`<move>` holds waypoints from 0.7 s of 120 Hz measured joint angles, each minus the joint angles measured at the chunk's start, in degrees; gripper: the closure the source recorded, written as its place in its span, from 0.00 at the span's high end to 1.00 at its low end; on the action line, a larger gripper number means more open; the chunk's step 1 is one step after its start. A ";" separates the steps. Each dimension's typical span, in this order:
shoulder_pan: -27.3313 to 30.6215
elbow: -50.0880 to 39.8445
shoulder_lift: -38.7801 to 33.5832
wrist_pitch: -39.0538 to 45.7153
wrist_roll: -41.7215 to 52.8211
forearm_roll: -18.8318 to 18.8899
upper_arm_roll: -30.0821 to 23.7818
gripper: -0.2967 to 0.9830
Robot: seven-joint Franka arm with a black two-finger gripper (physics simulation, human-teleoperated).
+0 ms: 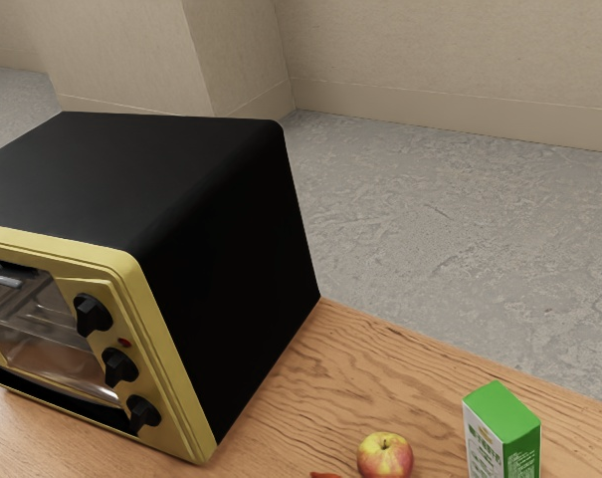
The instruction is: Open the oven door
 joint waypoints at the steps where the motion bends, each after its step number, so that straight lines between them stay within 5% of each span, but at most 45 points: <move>1: 0.29 0.01 0.19 0.16 -0.12 -0.01 0.00 0.77; 84: 5.08 -5.88 4.02 12.99 3.60 0.21 -1.09 0.77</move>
